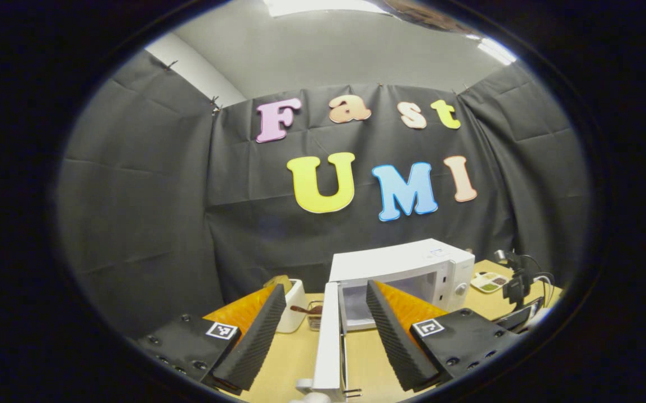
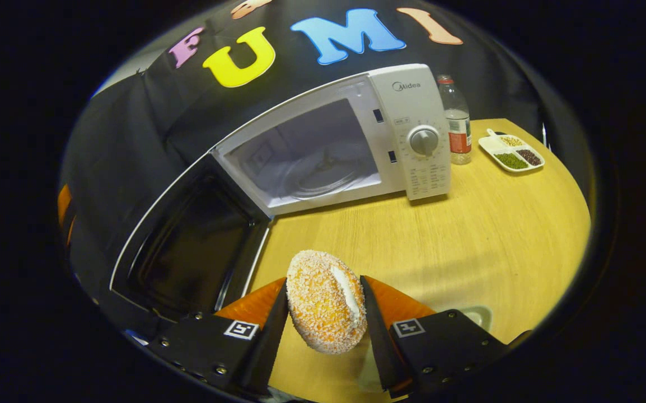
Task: Open the microwave oven with the left hand, put the food in, and close the microwave oven.
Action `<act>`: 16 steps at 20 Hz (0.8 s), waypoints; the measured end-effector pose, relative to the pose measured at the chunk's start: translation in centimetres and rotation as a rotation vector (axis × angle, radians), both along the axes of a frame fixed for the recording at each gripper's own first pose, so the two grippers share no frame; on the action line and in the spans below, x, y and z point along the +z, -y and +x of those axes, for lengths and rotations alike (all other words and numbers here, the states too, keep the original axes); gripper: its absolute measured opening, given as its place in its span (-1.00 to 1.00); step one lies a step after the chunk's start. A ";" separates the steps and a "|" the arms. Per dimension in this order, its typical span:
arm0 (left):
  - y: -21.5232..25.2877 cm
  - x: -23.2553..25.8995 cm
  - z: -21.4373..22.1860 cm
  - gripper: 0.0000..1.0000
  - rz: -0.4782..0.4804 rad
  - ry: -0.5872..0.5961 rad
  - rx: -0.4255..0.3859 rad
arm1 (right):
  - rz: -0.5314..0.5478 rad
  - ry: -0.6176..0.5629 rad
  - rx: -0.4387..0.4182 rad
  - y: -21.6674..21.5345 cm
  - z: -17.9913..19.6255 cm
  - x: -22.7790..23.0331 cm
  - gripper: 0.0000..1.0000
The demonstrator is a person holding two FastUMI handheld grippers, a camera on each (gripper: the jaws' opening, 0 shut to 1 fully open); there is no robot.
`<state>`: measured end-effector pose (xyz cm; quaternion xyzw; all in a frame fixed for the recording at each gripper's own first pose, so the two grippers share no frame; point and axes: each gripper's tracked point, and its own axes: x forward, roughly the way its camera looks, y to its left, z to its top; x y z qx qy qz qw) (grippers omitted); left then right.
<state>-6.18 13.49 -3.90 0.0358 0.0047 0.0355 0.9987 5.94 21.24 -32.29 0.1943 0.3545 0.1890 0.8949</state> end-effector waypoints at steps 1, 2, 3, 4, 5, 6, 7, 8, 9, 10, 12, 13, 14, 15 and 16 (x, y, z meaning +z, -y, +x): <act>-0.3 0.0 0.1 1.00 0.000 0.002 0.001 | 0.023 0.006 -0.023 -1.1 1.3 0.2 0.44; -0.4 -0.3 0.2 0.95 0.001 0.001 -0.008 | 0.039 0.017 -0.049 -2.2 2.9 0.5 0.43; -0.7 -0.6 0.6 0.97 0.008 -0.002 -0.009 | 0.054 0.032 -0.085 -3.1 4.2 0.7 0.43; -0.9 -0.8 0.7 0.98 0.018 -0.004 -0.014 | 0.072 0.051 -0.117 -4.1 5.7 1.1 0.43; -1.0 -0.8 0.8 1.00 0.026 -0.001 -0.016 | 0.086 0.058 -0.150 -4.8 7.1 1.2 0.43; -1.2 -0.9 1.0 0.95 0.036 -0.001 -0.018 | 0.113 0.062 -0.180 -5.7 8.4 1.4 0.43; -1.4 -1.1 1.2 1.00 0.041 -0.002 -0.017 | 0.136 0.070 -0.219 -6.3 10.0 1.7 0.44; -1.5 -1.3 1.3 1.00 0.039 -0.005 -0.023 | 0.155 0.072 -0.248 -6.9 11.7 1.8 0.43; -1.6 -1.5 1.5 0.94 0.035 -0.008 -0.026 | 0.164 0.082 -0.279 -7.3 13.2 1.9 0.43; -1.8 -1.7 1.6 0.94 0.033 -0.013 -0.025 | 0.168 0.097 -0.319 -7.2 14.7 2.2 0.43; -2.1 -2.4 1.5 0.95 0.027 -0.021 -0.020 | 0.170 0.127 -0.407 -6.7 17.4 2.7 0.44; -2.4 -2.7 1.5 0.95 0.026 -0.025 -0.013 | 0.168 0.145 -0.456 -6.2 18.5 2.8 0.43; -2.6 -2.8 1.5 1.00 0.024 -0.028 -0.011 | 0.173 0.146 -0.489 -6.0 19.6 2.6 0.44; -2.7 -3.2 1.4 0.99 0.022 -0.037 -0.006 | 0.180 0.140 -0.519 -6.1 20.3 2.2 0.43; -2.8 -3.4 1.5 0.99 0.021 -0.040 -0.006 | 0.178 0.153 -0.548 -5.9 21.2 2.0 0.43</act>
